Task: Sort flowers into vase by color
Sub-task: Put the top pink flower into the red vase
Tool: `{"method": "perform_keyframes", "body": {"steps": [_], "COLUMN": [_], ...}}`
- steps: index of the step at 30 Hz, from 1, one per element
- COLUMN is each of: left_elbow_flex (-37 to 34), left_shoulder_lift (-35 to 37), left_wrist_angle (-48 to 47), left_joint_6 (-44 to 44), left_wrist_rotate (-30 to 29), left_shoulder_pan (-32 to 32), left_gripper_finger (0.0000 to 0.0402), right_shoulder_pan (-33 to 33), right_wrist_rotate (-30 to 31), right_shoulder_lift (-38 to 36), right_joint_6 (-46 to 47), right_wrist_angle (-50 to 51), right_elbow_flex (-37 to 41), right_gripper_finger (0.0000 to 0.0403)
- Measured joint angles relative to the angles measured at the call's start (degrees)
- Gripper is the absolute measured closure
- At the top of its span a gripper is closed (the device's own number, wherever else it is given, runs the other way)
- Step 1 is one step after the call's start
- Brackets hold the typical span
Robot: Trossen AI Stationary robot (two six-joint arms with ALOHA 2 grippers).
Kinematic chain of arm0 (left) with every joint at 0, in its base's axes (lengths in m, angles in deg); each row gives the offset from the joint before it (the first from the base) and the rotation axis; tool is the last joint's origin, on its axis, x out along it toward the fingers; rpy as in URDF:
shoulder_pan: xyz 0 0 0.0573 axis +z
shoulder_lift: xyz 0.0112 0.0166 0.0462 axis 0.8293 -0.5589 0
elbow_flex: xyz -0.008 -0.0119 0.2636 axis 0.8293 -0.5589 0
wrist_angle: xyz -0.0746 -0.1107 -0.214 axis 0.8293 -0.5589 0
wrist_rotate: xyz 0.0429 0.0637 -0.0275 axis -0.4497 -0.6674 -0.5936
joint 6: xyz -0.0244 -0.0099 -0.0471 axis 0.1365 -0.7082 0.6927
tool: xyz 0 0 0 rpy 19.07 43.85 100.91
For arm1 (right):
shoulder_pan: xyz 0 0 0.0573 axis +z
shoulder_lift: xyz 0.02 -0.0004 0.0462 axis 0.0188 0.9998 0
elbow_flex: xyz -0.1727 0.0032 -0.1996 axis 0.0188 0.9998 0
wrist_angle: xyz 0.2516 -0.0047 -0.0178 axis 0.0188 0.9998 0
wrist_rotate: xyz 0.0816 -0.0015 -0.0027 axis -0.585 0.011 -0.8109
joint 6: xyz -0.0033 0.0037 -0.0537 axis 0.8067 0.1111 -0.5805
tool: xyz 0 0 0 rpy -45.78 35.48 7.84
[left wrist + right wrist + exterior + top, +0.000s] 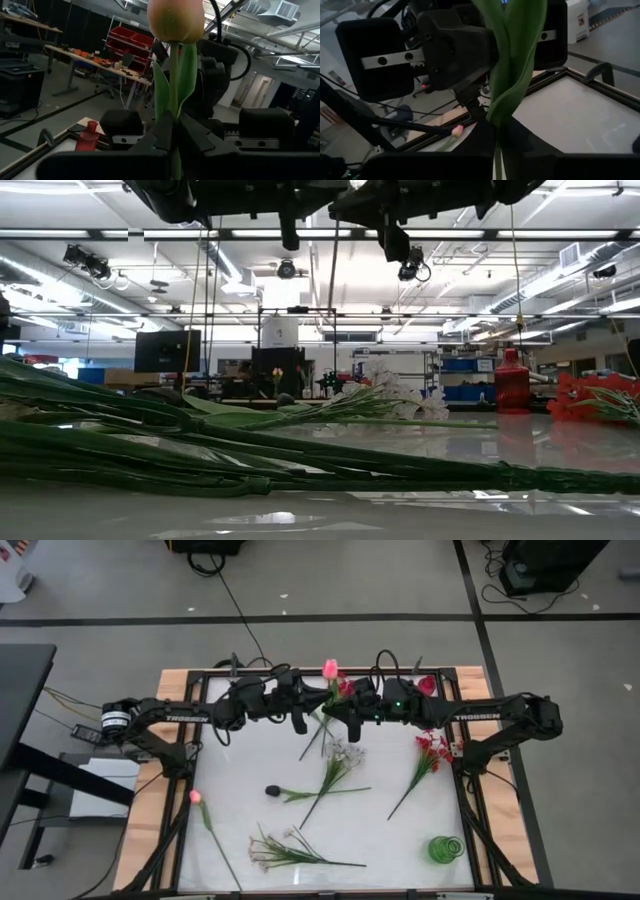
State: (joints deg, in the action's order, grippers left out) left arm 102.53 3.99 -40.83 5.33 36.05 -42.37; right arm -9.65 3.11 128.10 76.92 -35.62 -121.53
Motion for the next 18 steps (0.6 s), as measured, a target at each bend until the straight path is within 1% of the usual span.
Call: {"method": "perform_keyframes", "body": {"steps": [4, 7, 10, 14, 18], "left_elbow_flex": [0.00, 0.00, 0.02, 0.02, 0.04], "left_shoulder_lift": [0.10, 1.42, 3.82, 7.98, 12.05], "left_wrist_angle": [-1.89, -5.54, -9.20, -11.97, -13.93], "left_joint_6": [-0.63, -1.38, -2.91, -5.69, -8.38], "left_wrist_rotate": [0.00, 0.10, 0.07, 0.04, 0.28], "left_shoulder_pan": [0.00, 0.55, 1.42, 3.10, 4.68], "left_gripper_finger": [0.0308, 0.0257, 0.0216, 0.0185, 0.0178], "right_shoulder_pan": [0.87, 1.76, 2.09, 2.15, 2.15], "right_wrist_rotate": [4.31, 8.47, 11.45, 14.42, 16.17], "right_shoulder_lift": [-0.97, -2.40, -4.12, -6.48, -8.91], "right_joint_6": [-1.76, -3.74, -4.87, -5.20, -6.53], "right_wrist_angle": [2.86, 4.36, 6.21, 8.52, 9.85], "right_elbow_flex": [0.00, 0.04, 0.04, 0.04, 0.04], "right_gripper_finger": [0.0386, 0.0386, 0.0386, 0.0386, 0.0386]}}
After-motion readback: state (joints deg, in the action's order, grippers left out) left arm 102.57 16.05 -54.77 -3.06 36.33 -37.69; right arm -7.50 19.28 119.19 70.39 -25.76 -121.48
